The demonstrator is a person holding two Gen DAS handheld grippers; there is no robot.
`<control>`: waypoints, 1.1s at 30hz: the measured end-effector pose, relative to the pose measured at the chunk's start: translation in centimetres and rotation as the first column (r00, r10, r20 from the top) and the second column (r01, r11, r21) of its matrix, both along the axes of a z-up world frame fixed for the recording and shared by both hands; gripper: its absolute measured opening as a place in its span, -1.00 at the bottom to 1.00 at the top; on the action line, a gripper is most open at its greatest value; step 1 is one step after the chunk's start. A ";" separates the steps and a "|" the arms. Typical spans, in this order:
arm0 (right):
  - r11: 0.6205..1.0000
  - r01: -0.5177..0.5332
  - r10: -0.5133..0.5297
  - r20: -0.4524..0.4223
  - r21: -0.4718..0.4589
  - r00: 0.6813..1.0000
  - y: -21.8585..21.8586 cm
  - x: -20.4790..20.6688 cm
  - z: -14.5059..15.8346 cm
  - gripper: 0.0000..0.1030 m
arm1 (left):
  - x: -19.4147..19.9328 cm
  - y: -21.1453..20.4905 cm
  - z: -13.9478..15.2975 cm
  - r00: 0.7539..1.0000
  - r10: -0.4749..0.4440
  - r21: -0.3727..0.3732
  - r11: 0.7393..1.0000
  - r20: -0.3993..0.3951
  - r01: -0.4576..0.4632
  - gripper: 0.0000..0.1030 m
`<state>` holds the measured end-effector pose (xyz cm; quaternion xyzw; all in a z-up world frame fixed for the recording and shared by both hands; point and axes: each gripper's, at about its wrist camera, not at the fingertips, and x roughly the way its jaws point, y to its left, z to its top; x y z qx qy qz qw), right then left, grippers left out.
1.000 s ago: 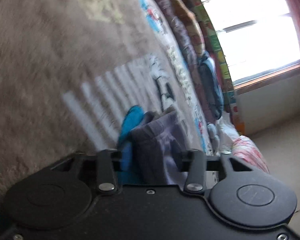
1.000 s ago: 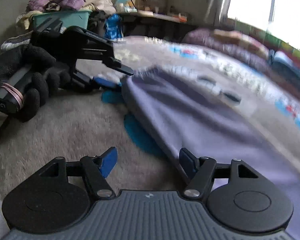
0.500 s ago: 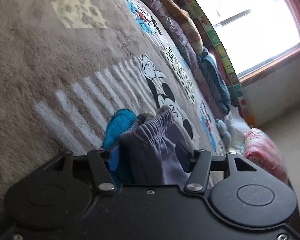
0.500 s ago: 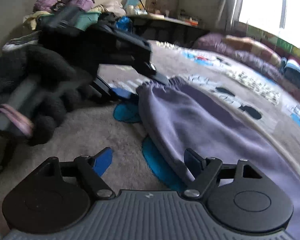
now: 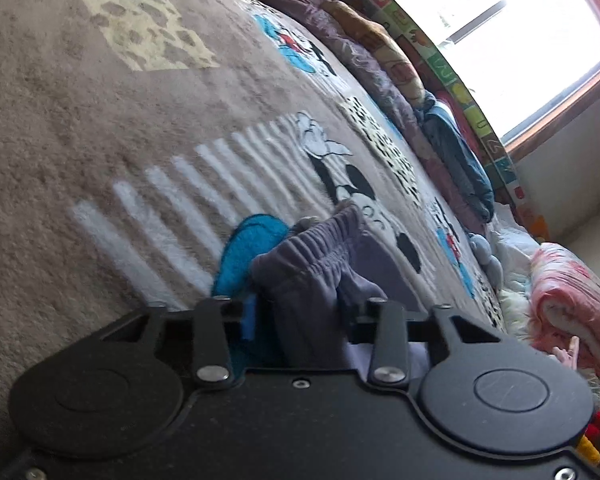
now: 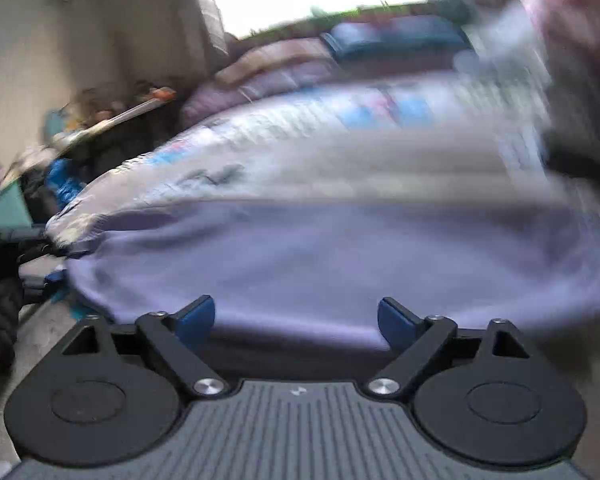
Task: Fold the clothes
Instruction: 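Lift the folded sweatpants with the left tool while the right tool grasps the other end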
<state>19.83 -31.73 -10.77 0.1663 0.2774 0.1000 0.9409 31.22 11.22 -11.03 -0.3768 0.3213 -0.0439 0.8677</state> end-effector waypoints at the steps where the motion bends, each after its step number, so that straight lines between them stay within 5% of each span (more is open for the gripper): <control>1: 0.999 0.009 -0.010 0.015 0.051 1.000 -1.4 -0.8 0.1 0.60 | 0.0 0.1 0.0 1.000 0.001 -0.008 1.000 0.002 -0.001 -0.32; 8: 0.941 0.063 -0.097 0.085 0.334 0.992 -9.6 -4.6 -1.5 0.70 | -0.1 0.2 0.0 1.000 0.028 -0.054 0.998 0.010 -0.028 -0.24; 13: 0.823 0.084 -0.182 0.122 0.562 0.976 -14.1 -6.8 -4.9 0.72 | 0.0 -0.7 0.1 0.999 0.049 -0.035 0.998 0.020 -0.048 -0.04; 19: 0.756 0.079 -0.211 0.129 0.649 0.969 -15.5 -6.4 -5.5 0.75 | 0.2 -1.6 0.4 0.997 0.073 -0.013 0.997 0.033 -0.073 0.08; 21: 0.724 0.083 -0.232 0.128 0.685 0.964 -16.2 -6.4 -5.7 0.75 | 0.3 -1.8 0.2 0.996 0.078 -0.003 0.997 0.034 -0.078 -0.54; 27: 0.650 0.095 -0.275 0.117 0.754 0.954 -18.2 -5.7 -6.0 0.75 | -0.6 -1.7 0.3 0.993 0.100 -0.061 0.993 0.066 -0.096 -0.59; 33: 0.653 0.107 -0.291 0.119 0.750 0.949 -18.9 -5.7 -5.4 0.76 | -2.2 -4.0 3.2 0.985 0.116 -0.007 0.993 0.124 -0.116 -0.59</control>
